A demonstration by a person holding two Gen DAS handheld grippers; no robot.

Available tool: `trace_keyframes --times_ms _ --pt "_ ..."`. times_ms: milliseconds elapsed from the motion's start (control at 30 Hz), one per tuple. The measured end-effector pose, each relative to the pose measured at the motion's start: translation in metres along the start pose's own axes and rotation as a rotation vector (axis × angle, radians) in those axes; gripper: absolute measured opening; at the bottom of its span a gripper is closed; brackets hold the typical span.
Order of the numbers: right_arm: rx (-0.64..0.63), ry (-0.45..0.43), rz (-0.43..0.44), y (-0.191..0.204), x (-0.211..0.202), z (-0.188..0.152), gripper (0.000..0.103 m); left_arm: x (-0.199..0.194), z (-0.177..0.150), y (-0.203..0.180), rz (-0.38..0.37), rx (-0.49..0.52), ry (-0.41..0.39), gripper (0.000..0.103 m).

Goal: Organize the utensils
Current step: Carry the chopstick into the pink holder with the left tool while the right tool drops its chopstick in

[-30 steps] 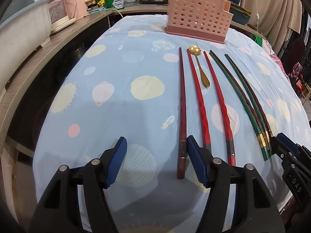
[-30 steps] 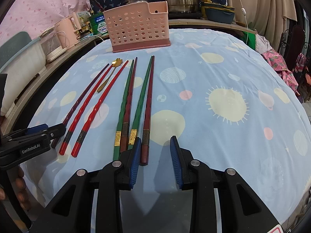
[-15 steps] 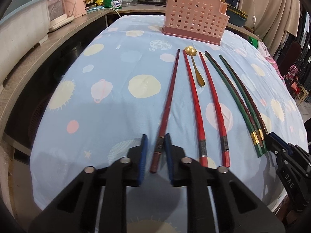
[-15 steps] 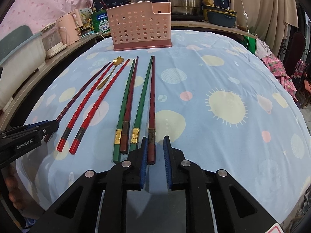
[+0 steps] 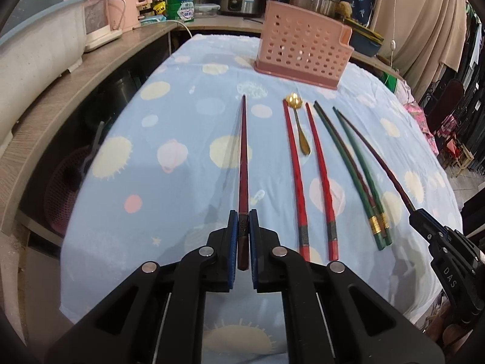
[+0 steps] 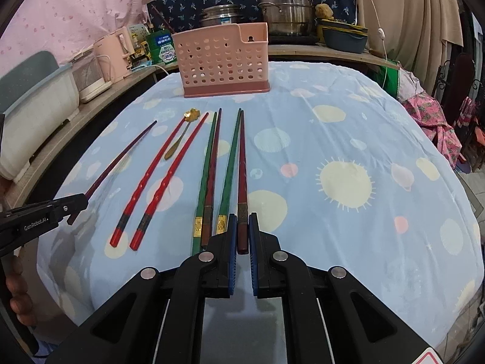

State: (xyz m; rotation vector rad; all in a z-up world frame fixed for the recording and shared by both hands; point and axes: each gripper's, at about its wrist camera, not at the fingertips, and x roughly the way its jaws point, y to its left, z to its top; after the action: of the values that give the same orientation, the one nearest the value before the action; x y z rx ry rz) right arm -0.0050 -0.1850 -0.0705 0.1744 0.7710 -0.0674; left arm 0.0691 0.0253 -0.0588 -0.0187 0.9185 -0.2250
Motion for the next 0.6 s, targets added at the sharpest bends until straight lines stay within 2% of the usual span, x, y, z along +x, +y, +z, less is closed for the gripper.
trace_keyframes --times_ms 233,600 --pt "0.035 -0.082 0.015 -0.008 -0.027 0.031 0.007 -0.032 0.027 -0.001 -0.004 -0.003 -0.087 0.007" --pt "0.085 -0.220 0.051 -0.021 -0.054 0.100 0.007 -0.069 0.093 -0.008 -0.018 0.002 -0.240 0.007"
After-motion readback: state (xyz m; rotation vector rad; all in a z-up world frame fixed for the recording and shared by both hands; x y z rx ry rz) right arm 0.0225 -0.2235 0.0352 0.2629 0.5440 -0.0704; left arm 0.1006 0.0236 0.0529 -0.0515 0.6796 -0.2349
